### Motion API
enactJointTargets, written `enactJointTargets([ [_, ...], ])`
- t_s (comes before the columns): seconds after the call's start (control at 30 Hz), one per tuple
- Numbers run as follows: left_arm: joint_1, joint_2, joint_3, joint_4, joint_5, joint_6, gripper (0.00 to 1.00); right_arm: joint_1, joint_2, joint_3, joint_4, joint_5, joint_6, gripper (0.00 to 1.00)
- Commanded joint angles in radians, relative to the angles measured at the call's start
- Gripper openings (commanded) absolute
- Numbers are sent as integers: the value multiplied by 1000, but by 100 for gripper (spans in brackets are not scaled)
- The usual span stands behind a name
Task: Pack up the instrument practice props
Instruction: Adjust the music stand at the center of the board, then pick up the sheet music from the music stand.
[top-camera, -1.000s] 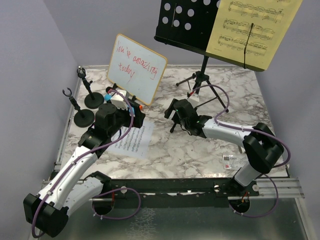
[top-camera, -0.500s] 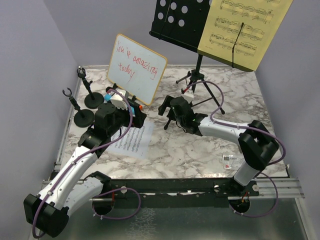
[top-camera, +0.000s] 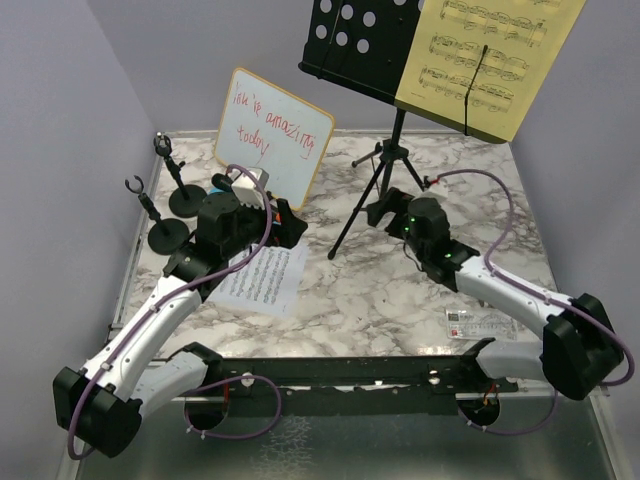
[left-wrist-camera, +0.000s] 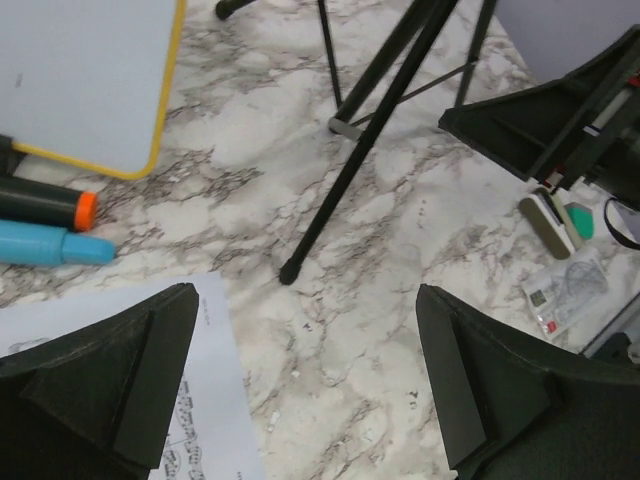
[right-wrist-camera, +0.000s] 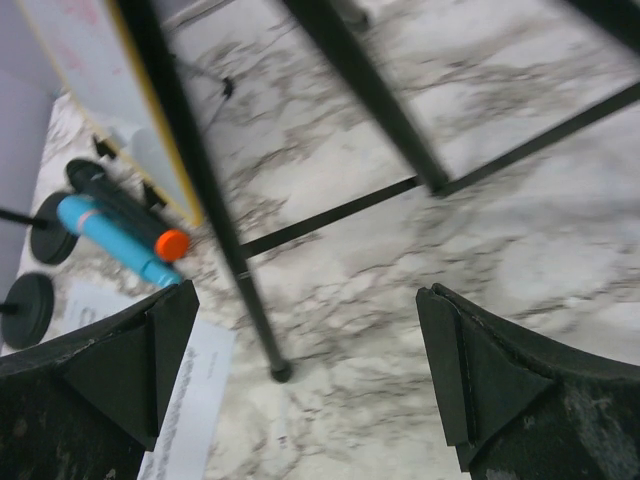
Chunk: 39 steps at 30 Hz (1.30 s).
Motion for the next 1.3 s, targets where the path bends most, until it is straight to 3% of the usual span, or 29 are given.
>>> enactJointTargets([
  [0.0,-87,45,98,28,-19,-23,97,-136,-146,-88,-55,-80,-42,100],
  [0.3,-187,165,342,25,-63,-38,96,-491,-391,-69,-262,-181,-111,100],
  [0.53,-239,257,570,33,-36,-74,91,-879,-371,72,-322,-529,-66,100],
  [0.97,-312,453,912,73,-43,-89,89,-906,-339,589,-439,-614,-148,100],
  [1.27,-332,649,1195,93,0,-75,85,-906,-296,750,-403,-963,-151,99],
])
